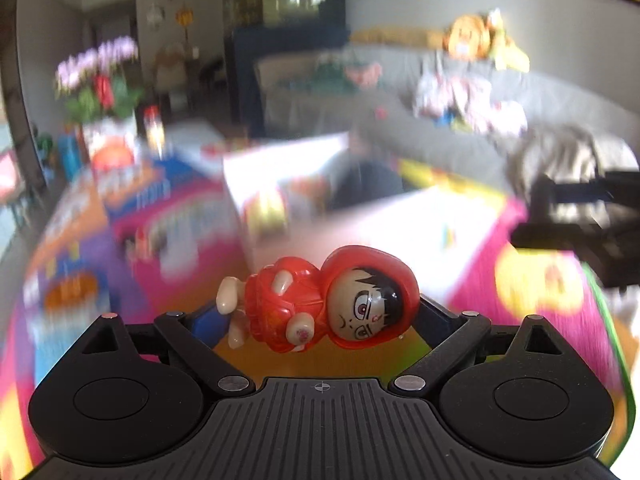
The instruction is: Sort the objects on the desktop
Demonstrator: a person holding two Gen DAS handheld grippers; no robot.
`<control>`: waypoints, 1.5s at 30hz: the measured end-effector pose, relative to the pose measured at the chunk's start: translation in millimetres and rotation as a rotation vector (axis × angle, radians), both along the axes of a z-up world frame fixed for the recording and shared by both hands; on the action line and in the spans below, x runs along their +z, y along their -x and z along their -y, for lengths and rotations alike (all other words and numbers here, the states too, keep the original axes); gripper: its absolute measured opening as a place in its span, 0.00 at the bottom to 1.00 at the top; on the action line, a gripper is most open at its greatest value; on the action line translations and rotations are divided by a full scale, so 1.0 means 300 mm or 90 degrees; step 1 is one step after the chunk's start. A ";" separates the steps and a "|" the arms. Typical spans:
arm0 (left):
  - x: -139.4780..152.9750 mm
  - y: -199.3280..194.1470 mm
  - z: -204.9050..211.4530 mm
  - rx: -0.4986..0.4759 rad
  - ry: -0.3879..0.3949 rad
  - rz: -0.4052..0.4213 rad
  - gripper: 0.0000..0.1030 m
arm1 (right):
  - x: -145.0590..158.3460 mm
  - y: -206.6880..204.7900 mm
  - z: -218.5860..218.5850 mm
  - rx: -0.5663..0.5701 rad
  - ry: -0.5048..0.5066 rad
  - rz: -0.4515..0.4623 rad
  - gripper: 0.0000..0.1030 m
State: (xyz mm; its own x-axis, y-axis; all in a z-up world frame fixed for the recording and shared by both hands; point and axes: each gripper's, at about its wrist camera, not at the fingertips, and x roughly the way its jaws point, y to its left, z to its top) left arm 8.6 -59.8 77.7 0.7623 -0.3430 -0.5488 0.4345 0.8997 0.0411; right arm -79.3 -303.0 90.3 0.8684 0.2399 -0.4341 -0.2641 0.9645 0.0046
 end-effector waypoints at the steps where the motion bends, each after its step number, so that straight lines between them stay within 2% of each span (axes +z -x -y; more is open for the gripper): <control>1: 0.030 -0.032 0.017 -0.001 0.006 0.025 0.94 | 0.020 0.000 0.002 0.000 0.004 0.014 0.74; 4: 0.101 -0.144 0.079 0.005 0.027 0.079 0.95 | 0.037 -0.017 0.008 -0.011 0.014 0.022 0.74; 6: 0.114 -0.222 0.116 -0.005 0.035 0.073 0.96 | 0.026 -0.030 0.015 -0.020 0.015 0.006 0.74; 9: 0.081 -0.272 0.141 -0.008 0.016 0.053 0.97 | 0.004 -0.032 0.036 -0.031 0.015 -0.013 0.74; 13: -0.009 -0.232 0.073 -0.006 0.029 -0.003 0.98 | -0.014 -0.066 0.049 -0.047 0.016 -0.035 0.74; 16: -0.086 -0.169 -0.006 0.012 0.020 -0.035 0.98 | -0.004 -0.123 0.027 -0.040 0.010 -0.045 0.74; 22: -0.181 -0.061 -0.156 0.061 0.015 -0.095 0.99 | 0.067 -0.322 -0.101 -0.004 0.021 -0.013 0.74; 25: -0.191 -0.027 -0.219 0.082 0.019 -0.093 0.99 | 0.121 -0.477 -0.174 -0.015 0.003 -0.004 0.74; 27: -0.190 -0.014 -0.257 0.109 0.031 -0.091 0.99 | 0.141 -0.576 -0.201 -0.031 -0.007 -0.023 0.82; 28: -0.194 -0.009 -0.275 0.121 0.035 -0.093 0.99 | 0.146 -0.614 -0.207 -0.041 -0.019 -0.032 0.82; 31: -0.211 0.007 -0.309 0.137 0.030 -0.093 0.99 | 0.155 -0.658 -0.228 -0.057 -0.033 -0.043 0.82; 34: -0.240 0.019 -0.342 0.139 0.041 -0.100 0.99 | 0.118 -0.657 -0.277 -0.058 -0.003 -0.051 0.82; 38: -0.270 0.030 -0.357 0.140 0.063 -0.096 1.00 | 0.058 -0.660 -0.418 0.005 0.062 -0.077 0.82; 42: -0.277 0.034 -0.363 0.144 0.076 -0.093 1.00 | 0.007 -0.767 -0.601 0.092 0.026 -0.170 0.82; 45: -0.278 0.033 -0.369 0.145 0.088 -0.093 1.00 | -0.045 -0.877 -0.769 0.134 0.051 -0.216 0.82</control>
State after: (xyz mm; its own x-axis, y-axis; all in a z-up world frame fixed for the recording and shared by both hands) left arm -1.3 50.8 -5.8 0.7450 -0.2513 -0.6179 0.2126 0.9675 -0.1372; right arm 183.9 -72.4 76.8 0.6081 0.3505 -0.7123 -0.4520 0.8905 0.0523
